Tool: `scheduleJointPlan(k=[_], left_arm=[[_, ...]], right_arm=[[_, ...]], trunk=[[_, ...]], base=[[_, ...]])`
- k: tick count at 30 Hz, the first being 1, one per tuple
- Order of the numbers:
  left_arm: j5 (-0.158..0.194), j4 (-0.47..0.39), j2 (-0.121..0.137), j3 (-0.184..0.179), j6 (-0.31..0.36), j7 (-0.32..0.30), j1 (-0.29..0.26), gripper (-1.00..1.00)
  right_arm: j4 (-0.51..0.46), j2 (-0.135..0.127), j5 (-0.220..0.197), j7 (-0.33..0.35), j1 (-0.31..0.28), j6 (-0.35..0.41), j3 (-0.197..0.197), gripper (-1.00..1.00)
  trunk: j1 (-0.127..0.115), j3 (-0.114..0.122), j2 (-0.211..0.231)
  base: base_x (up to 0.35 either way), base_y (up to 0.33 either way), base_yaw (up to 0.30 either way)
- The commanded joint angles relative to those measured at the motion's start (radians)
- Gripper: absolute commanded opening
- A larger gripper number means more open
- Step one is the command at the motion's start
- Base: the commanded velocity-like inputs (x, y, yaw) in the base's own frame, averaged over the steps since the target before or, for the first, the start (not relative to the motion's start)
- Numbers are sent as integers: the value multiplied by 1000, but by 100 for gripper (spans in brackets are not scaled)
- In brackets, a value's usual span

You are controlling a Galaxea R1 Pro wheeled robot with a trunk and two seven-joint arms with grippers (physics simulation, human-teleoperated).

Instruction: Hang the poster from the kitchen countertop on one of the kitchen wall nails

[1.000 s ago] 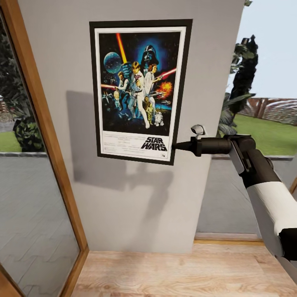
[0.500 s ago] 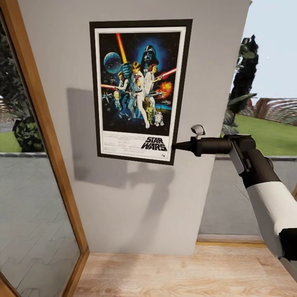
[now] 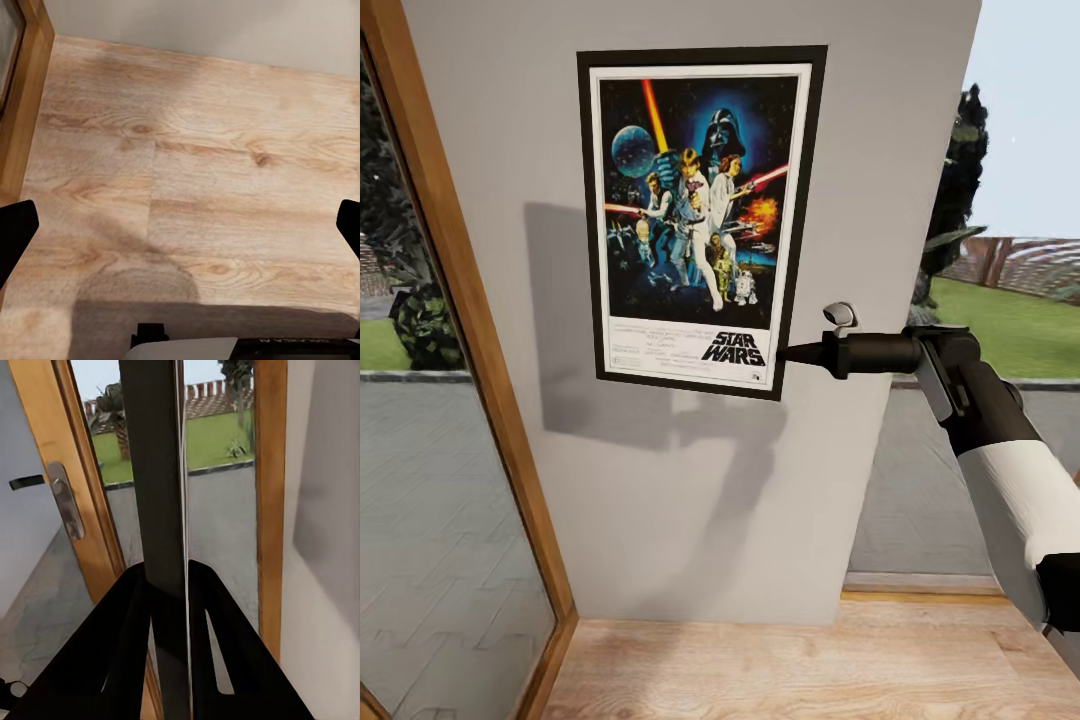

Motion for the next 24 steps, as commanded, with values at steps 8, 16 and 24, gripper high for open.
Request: scheduleJointPlan(k=[8, 16, 24], left_arm=[[0, -2, -1, 4, -1, -7, 0, 100], [-1, -3, -1, 4, -1, -7, 0, 100], [0, -3, -1, 4, -1, -7, 0, 100]], right_arm=[[0, -1, -9, 1, -1, 14, 3, -100], [0, -1, -9, 1, -1, 14, 3, -100], [0, -1, -9, 1, -1, 14, 4, -100]], trunk=[[0, -2, -2], [0, -2, -2], [0, -2, -2]], base=[[116, 1, 0], [71, 0, 0], [127, 0, 0]])
